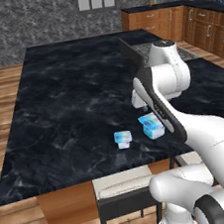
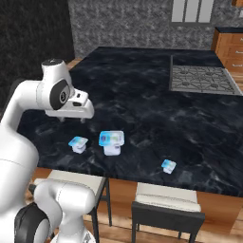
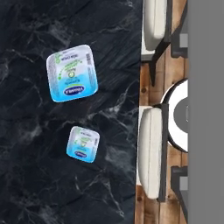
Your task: Stack the yogurt containers by placing the smaller containers on top of the larger containers.
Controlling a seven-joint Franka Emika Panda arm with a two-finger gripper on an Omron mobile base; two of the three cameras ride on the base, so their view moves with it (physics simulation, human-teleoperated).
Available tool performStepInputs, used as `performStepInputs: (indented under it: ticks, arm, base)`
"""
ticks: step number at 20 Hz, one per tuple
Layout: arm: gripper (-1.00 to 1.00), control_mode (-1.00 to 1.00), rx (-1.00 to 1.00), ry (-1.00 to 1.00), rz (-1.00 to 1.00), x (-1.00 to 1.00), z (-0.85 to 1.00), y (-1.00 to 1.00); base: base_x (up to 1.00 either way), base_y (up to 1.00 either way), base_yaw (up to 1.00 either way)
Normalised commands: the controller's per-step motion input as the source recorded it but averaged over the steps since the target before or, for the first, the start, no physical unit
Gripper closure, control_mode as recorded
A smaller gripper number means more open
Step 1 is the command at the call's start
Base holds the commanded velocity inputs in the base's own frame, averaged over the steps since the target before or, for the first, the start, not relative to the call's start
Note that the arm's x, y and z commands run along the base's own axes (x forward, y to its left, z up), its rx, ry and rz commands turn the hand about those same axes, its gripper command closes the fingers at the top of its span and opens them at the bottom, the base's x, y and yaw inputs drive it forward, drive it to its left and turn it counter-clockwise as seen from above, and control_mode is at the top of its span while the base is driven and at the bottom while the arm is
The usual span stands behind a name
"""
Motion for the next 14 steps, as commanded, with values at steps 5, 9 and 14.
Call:
performStepInputs:
  ticks: [5, 9, 14]
  arm:
    - [-1.00, -1.00, -0.11, -0.01, -0.08, -0.10, 0.00, 0.27]
    - [-1.00, -1.00, -0.08, -0.01, -0.07, -0.04, 0.00, 0.15]
    - [-1.00, -1.00, 0.00, 0.00, -0.03, -0.04, -0.12, 0.09]
  base:
    - [0.00, 0.00, 0.00]
    - [0.00, 0.00, 0.00]
    - [0.00, 0.00, 0.00]
